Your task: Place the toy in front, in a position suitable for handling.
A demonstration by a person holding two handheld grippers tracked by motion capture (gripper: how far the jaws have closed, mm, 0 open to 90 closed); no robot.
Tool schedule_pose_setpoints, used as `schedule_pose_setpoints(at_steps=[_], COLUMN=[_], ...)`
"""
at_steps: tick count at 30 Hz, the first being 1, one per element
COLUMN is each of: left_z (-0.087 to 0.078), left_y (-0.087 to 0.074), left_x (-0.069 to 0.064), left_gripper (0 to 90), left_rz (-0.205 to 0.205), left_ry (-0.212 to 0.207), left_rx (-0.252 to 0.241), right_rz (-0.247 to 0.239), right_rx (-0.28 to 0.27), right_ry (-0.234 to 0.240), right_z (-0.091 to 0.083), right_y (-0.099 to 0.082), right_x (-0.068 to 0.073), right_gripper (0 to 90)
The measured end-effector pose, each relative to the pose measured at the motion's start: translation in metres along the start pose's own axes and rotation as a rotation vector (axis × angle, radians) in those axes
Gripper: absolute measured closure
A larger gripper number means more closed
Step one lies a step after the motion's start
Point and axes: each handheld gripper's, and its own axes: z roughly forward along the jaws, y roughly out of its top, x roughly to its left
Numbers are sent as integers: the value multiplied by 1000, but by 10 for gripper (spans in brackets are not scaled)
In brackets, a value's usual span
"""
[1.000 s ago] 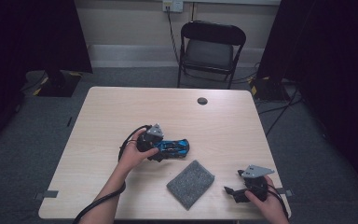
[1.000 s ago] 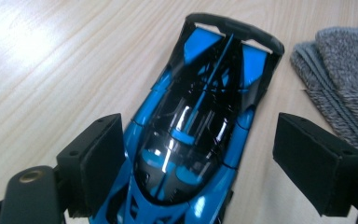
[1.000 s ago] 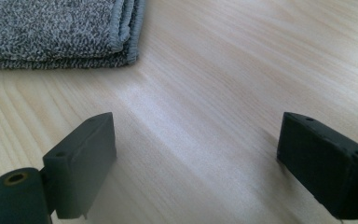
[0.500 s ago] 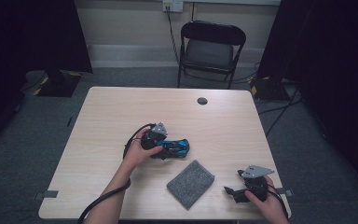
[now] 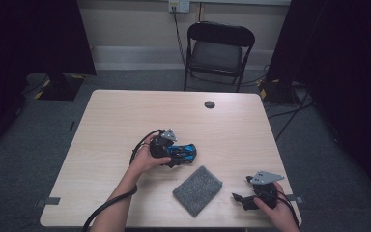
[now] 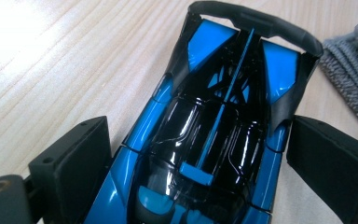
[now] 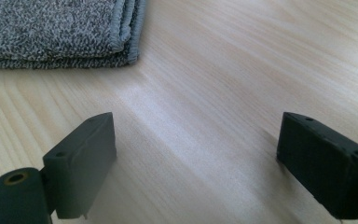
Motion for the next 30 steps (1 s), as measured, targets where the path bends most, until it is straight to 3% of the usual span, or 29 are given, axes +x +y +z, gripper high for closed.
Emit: schedule_pose_setpoints(at_steps=[11,15,21,30], left_z=[2,2,2,1], left_y=[0,0,-1,3], left_x=[1,2,3,3], left_gripper=[71,73,87,120], left_rz=[17,40,42,68], left_ry=[0,0,-11,-16], left_rx=[19,38,31,71], right_rz=[0,0,0,0], right_rx=[0,0,0,0], right_ry=[0,0,0,2], right_z=[0,0,0,0], right_y=[0,0,0,0], right_x=[0,0,0,0], right_gripper=[111,111,112,112])
